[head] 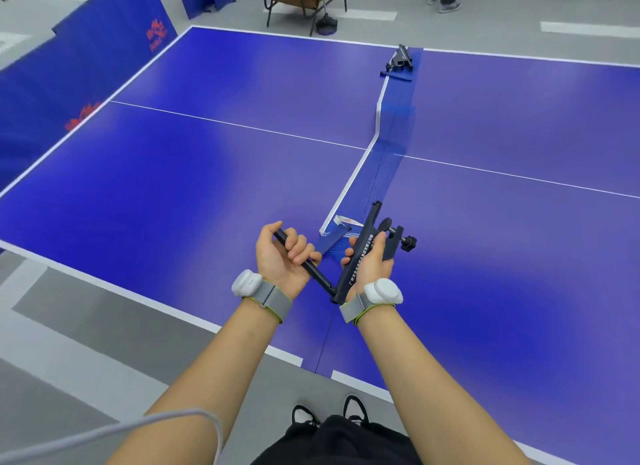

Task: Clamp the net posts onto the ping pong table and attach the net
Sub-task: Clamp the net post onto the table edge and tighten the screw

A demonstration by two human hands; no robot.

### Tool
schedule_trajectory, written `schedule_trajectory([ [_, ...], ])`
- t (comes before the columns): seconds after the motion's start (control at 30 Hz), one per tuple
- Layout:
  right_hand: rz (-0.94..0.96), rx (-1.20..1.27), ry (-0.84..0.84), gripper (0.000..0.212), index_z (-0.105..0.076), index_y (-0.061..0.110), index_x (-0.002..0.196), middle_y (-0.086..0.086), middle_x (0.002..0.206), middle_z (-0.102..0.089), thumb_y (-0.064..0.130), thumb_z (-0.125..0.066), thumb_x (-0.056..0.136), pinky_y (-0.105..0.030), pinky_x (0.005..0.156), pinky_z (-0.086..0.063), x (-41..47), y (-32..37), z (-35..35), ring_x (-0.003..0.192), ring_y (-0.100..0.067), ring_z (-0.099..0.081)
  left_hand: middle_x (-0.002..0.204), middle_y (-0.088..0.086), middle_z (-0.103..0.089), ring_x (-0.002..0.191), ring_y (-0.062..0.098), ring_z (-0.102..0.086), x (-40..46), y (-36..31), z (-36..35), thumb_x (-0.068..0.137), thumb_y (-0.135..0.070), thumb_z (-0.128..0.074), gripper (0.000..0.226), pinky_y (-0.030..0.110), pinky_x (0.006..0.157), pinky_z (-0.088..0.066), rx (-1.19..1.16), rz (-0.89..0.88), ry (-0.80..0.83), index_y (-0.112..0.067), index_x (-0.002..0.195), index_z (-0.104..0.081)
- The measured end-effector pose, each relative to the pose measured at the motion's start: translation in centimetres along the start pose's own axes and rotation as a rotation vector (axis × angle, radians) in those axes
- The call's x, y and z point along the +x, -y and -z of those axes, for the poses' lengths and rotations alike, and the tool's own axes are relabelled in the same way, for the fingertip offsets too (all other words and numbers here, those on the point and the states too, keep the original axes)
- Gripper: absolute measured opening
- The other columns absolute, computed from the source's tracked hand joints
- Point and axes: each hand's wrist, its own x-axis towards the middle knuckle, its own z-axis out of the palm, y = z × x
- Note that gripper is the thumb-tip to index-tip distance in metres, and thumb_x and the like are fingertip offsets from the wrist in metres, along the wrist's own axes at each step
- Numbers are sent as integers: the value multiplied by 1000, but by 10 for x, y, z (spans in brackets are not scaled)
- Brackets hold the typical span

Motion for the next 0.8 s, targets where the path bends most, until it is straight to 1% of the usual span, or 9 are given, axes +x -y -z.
schedule_trajectory([
  [0.13,11,101,-101,58,-52,-9,126,-13,77,-70,43,-52,101,-25,43,-43,2,6,3,48,-19,-55,46,-2,-27,39,15,-26,-8,6,2,98,-39,-36,53,30,59,-35,-102,-55,61,-17,49,-34],
  [0.23,9,125,-126,58,-52,-6,129,-12,76,-72,44,-52,101,-25,43,-46,1,11,5,48,-19,-58,45,-3,-23,45,16,-15,-13,12,-3,99,-44,-35,57,30,56,-33,-97,-75,86,-19,47,-33],
  [0.33,4,137,-137,57,-51,-3,131,-11,77,-72,45,-53,101,-24,42,-45,-2,15,7,48,-18,-57,51,-4,-10,49,18,-9,-18,19,-10,99,-46,-35,60,29,52,-30,-78,-91,48,-21,44,-32],
  [0.43,-29,165,-153,57,-48,-2,133,-12,78,-69,45,-53,101,-22,40,-40,-4,14,11,46,-18,-52,54,-4,-7,48,17,-7,-21,23,-14,98,-45,-35,59,26,49,-27,-71,-111,-7,-23,44,-30],
  [0.5,-45,176,-148,54,-50,0,130,-12,79,-68,44,-52,101,-21,40,-38,-4,13,14,45,-17,-51,53,-4,-6,47,17,-6,-22,24,-16,97,-44,-35,56,26,48,-24,-34,-107,-21,-24,45,-26],
  [0.6,-37,135,-100,41,-53,6,114,-10,76,-66,45,-51,101,-22,41,-37,-6,14,16,46,-18,-49,54,-4,-5,48,17,-5,-24,25,-18,97,-43,-33,48,25,47,-21,12,-102,-48,-24,56,-15],
  [0.67,0,88,-57,35,-52,9,106,-9,72,-65,43,-51,102,-23,41,-36,-10,15,14,46,-18,-47,55,-5,-4,48,17,-4,-25,25,-18,97,-44,-33,47,23,44,-20,32,-92,-73,-23,60,-13],
  [0.73,19,73,-42,34,-52,9,103,-9,71,-64,43,-51,102,-23,41,-35,-13,14,12,46,-19,-46,55,-5,-4,48,17,-3,-25,26,-20,98,-46,-34,48,22,43,-18,50,-96,-83,-23,61,-13],
  [0.8,-4,93,-46,35,-52,9,106,-10,73,-64,44,-51,101,-23,41,-35,-14,13,12,46,-19,-47,54,-4,-4,47,17,-3,-27,26,-21,98,-46,-34,49,24,44,-16,58,-114,-75,-23,61,-13],
])
